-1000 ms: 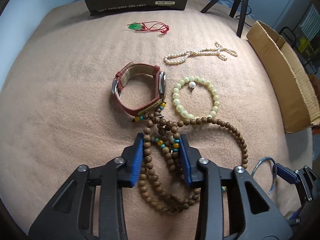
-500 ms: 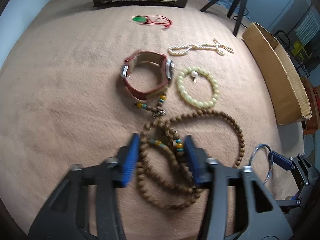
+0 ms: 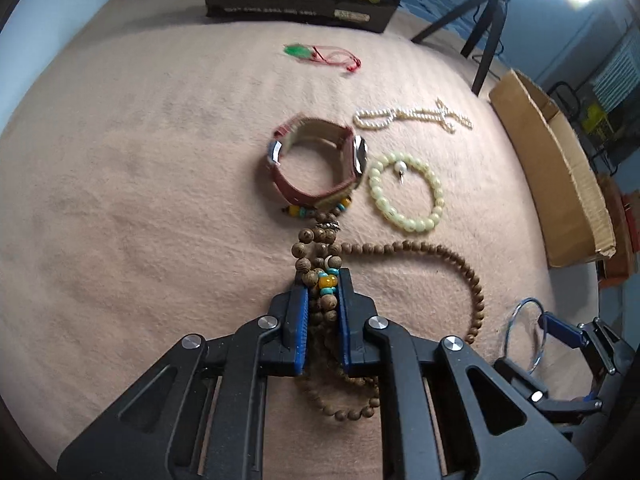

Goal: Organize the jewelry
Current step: 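Lift brown beads with left tool while right tool carries bangle over box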

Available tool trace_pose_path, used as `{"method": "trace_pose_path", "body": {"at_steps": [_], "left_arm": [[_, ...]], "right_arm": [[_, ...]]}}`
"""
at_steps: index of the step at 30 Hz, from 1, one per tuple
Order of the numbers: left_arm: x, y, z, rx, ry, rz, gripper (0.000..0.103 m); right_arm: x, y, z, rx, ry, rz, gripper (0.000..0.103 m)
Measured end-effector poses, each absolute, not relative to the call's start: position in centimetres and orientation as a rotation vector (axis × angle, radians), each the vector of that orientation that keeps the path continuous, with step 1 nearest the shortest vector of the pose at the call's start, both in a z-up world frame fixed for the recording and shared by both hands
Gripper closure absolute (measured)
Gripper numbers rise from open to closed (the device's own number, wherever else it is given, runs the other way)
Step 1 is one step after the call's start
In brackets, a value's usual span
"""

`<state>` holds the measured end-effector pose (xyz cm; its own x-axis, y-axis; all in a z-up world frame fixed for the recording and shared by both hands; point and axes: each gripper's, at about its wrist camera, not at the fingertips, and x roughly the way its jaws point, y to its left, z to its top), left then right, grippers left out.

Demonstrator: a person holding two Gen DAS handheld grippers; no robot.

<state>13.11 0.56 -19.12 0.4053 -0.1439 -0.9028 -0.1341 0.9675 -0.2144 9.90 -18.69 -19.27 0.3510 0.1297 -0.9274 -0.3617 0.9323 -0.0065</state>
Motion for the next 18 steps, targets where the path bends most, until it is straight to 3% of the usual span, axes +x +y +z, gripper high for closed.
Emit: {"method": "trace_pose_path", "body": {"at_steps": [18], "left_arm": [[11.3,0.7,-8.3,-0.365,0.935,-0.188,0.092]], "right_arm": [[8.7,-21.0,-11.4,-0.177,0.978,0.304,0.03]]}}
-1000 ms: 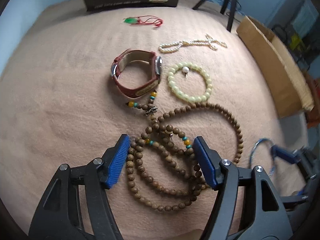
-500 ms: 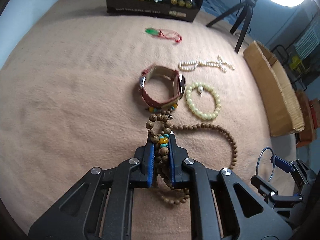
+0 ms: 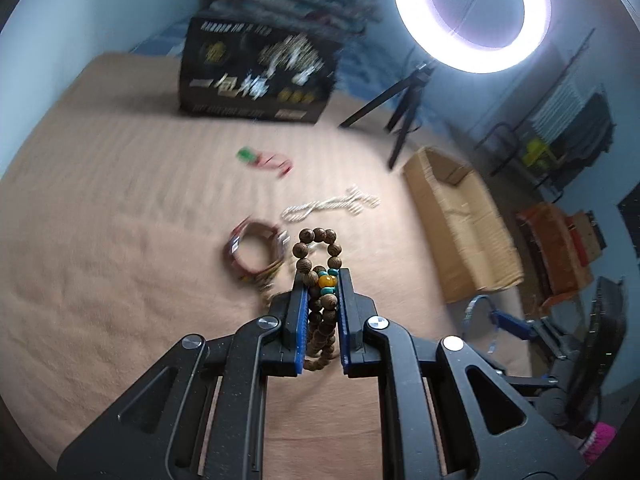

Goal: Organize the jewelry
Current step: 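Lift brown beads with left tool while right tool carries bangle over box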

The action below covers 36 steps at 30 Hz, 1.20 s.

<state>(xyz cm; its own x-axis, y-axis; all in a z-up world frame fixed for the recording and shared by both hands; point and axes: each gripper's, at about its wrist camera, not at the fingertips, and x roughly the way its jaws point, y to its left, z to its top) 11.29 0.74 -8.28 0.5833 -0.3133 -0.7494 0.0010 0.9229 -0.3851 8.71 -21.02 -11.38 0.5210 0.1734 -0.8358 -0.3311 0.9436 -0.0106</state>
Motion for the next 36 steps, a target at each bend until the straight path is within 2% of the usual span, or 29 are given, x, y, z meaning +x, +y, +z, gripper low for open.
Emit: {"method": "trace_pose_path", "body": {"at_steps": [16,36], "left_arm": [[13.6,-1.1,1.9,-0.365,0.747,-0.306,0.092],[21.8,-12.7,5.6,-0.325,0.704,-0.488,0.092]], "right_arm": [[10.8,-25.5,-6.5,-0.076,0.882,0.207,0.03],[14.8,-32.7,-6.5,0.002,0.87,0.088,0.03]]}}
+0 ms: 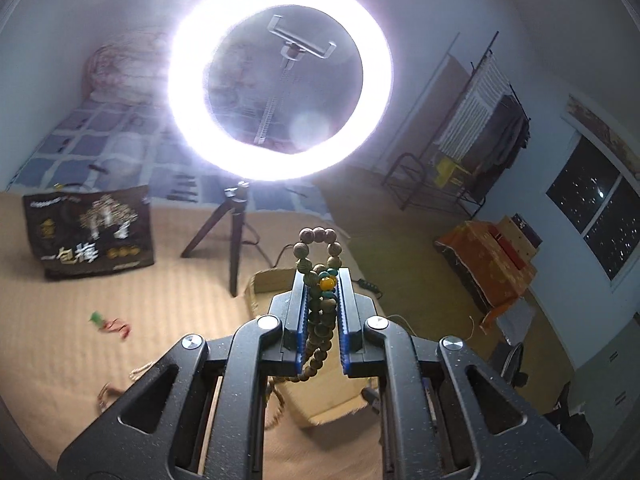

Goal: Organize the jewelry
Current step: 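Lift brown beads with left tool while right tool carries bangle over box, then open left tool over box while right tool releases bangle into box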

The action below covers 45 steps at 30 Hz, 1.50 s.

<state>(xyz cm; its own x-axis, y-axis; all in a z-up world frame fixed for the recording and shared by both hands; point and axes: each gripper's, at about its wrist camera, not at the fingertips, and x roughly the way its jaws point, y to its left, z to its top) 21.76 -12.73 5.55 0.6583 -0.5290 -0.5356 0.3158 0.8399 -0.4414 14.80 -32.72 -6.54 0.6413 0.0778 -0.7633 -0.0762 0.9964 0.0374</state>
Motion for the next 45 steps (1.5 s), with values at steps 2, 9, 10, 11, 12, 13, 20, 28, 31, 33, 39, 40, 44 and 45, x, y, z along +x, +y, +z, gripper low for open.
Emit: {"method": "trace_pose_path", "body": {"at_steps": [2,9,10,11,12,13,20,28,31,33,39,40,44,45], "left_arm": [[22.5,-13.8,5.7,-0.323,0.701,-0.5,0.092],[25.4,-17.9,4.9,-0.304,0.716,-0.536,0.092],[25.9,-18.5,4.5,-0.296,0.72,-0.537,0.092],[26.3,-19.0,4.0,-0.292,0.725,-0.537,0.092],[26.5,-19.2,3.7,-0.288,0.73,-0.536,0.092],[27.0,-19.6,3.2,-0.284,0.738,-0.533,0.092],[29.6,-21.6,-2.6,-0.232,0.838,-0.482,0.092],[30.6,-23.1,-8.6,-0.149,0.937,-0.467,0.092],[30.5,-23.7,-9.5,-0.132,0.952,-0.471,0.092],[30.2,-24.0,-9.8,-0.12,0.956,-0.471,0.092],[30.4,-24.0,-10.1,-0.105,0.977,-0.46,0.083],[30.2,-23.9,-10.0,-0.097,0.978,-0.457,0.068],[29.7,-23.4,-9.5,-0.088,0.967,-0.453,0.054],[29.5,-23.2,-9.2,-0.087,0.962,-0.452,0.054]], "right_arm": [[15.3,-33.5,-6.8,0.011,0.87,0.079,0.03],[16.7,-35.4,-8.1,0.037,0.881,0.054,0.03],[16.8,-35.7,-8.4,0.04,0.885,0.05,0.03],[16.9,-35.8,-8.5,0.043,0.888,0.049,0.03],[17.1,-36.1,-8.9,0.047,0.893,0.046,0.03],[17.2,-36.3,-9.2,0.049,0.897,0.044,0.03],[18.1,-37.0,-11.2,0.065,0.93,0.043,0.03],[19.1,-36.9,-13.2,0.065,0.975,0.043,0.03],[19.3,-37.0,-13.6,0.068,0.982,0.038,0.03],[19.2,-37.0,-13.8,0.068,0.984,0.037,0.03],[19.2,-36.9,-13.9,0.077,0.986,0.035,0.024],[19.2,-36.9,-13.8,0.08,0.985,0.036,0.023],[18.7,-36.7,-13.2,0.072,0.967,0.028,0.019],[18.6,-36.6,-13.0,0.067,0.961,0.022,0.019]]}}
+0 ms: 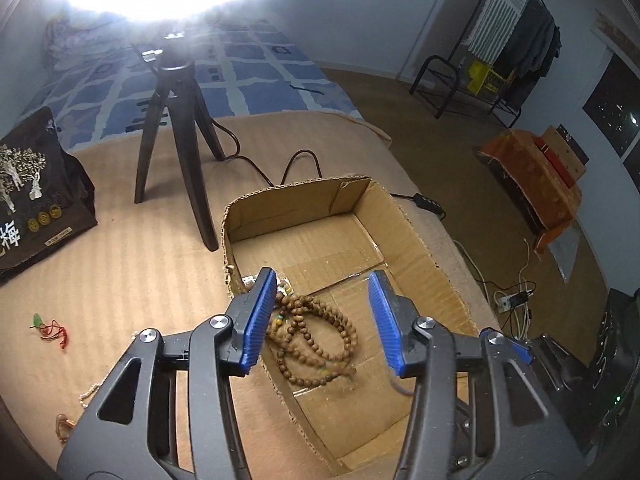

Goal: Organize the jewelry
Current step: 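Open left tool over box while right tool releases bangle into box, then move left tool to leather watch while right tool approaches green bead bracelet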

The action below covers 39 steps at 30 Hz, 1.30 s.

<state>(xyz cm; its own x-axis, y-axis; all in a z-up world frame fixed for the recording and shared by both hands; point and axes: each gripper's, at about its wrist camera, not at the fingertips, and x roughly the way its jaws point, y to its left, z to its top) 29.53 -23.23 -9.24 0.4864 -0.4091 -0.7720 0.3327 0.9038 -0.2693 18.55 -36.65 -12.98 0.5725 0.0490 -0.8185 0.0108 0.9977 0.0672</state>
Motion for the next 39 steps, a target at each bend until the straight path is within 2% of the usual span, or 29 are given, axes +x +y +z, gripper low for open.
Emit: {"method": "trace_pose_path", "body": {"at_steps": [9,20,23,25,30,36,38,39], "left_arm": [[27.5,-20.1,-6.7,-0.102,0.918,-0.424,0.054],[22.6,-11.6,-2.8,-0.112,0.844,-0.324,0.054],[21.3,-8.3,-1.9,-0.098,0.816,-0.281,0.042],[20.5,-6.0,-1.7,-0.113,0.813,-0.249,0.04],[18.8,-0.7,-2.7,-0.116,0.845,-0.177,0.04],[17.8,3.7,-6.5,-0.152,0.921,-0.121,0.04],[17.7,4.5,-8.0,-0.159,0.944,-0.113,0.04],[17.7,4.7,-8.8,-0.16,0.956,-0.112,0.041]], "right_arm": [[17.0,-36.5,-10.7,0.078,0.923,0.005,0.019],[14.7,-33.1,-6.8,0.099,0.858,0.076,0.019],[14.0,-31.3,-5.8,0.092,0.823,0.112,0.015],[13.6,-30.2,-5.3,0.091,0.802,0.143,0.013],[13.5,-26.8,-5.4,0.068,0.808,0.19,0.01],[14.4,-21.8,-7.6,-0.016,0.898,0.243,0.011],[14.7,-20.5,-8.5,-0.047,0.931,0.268,0.013],[14.8,-20.0,-8.8,-0.052,0.944,0.275,0.018]]}}
